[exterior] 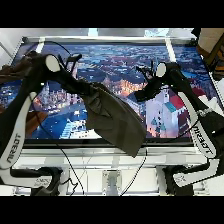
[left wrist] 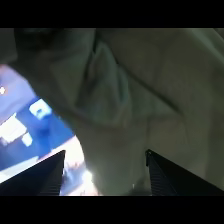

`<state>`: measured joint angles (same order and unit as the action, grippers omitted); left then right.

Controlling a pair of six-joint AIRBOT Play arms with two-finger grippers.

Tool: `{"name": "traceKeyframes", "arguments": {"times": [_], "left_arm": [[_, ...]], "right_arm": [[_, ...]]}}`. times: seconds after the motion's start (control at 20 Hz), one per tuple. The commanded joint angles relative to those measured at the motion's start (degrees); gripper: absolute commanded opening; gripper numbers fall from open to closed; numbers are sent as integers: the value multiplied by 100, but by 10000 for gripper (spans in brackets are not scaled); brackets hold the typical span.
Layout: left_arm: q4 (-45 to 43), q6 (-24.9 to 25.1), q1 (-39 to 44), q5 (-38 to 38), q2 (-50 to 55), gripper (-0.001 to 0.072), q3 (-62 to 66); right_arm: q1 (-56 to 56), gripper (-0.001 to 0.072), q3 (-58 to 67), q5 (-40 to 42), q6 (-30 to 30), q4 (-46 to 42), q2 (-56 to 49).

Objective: Fold the shirts.

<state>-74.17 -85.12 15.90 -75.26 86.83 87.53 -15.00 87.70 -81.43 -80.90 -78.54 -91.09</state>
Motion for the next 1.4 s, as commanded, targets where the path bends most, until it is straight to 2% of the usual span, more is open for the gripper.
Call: {"name": "traceKeyframes", "arguments": {"times": [0.0, 0.2, 0.55, 0.6, 0.65, 0.7, 0.8, 0.85, 1.05, 1.2, 1.35], "left_arm": [[-50, -59, 4, 697, 678, 588, -208], [-555, -61, 2, 990, 1198, 587, -208], [-334, -61, 2, 1394, 1497, 568, -208], [-203, -59, 2, 1456, 1543, 489, -208], [-59, -55, 4, 1523, 1587, 283, -208], [46, -33, 4, 1593, 1611, 157, -208], [125, 151, 4, 1700, 1609, 89, -151], [125, 190, 4, 1694, 1609, 14, -81], [175, 269, 4, 1563, 1591, 11, 739], [144, 415, -11, 1716, 1537, 11, 1869], [-472, 385, -55, 1843, 1537, 11, 2745]], "right_arm": [[2, 381, -2, 22, 20, 142, 4], [2, 381, -2, 50, 153, 286, 4], [2, 381, 0, 190, 149, 444, 4], [2, 381, 0, 188, 149, 439, 4], [2, 381, -2, 179, 146, 439, 4], [2, 381, 0, 164, 146, 439, 4], [2, 381, 0, 142, 146, 439, 4], [2, 381, 0, 144, 146, 442, 4], [4, 381, 0, 98, 146, 372, 7], [4, 381, 4, 199, 127, 111, 7], [4, 381, 0, -52, 122, 109, 7]]}}
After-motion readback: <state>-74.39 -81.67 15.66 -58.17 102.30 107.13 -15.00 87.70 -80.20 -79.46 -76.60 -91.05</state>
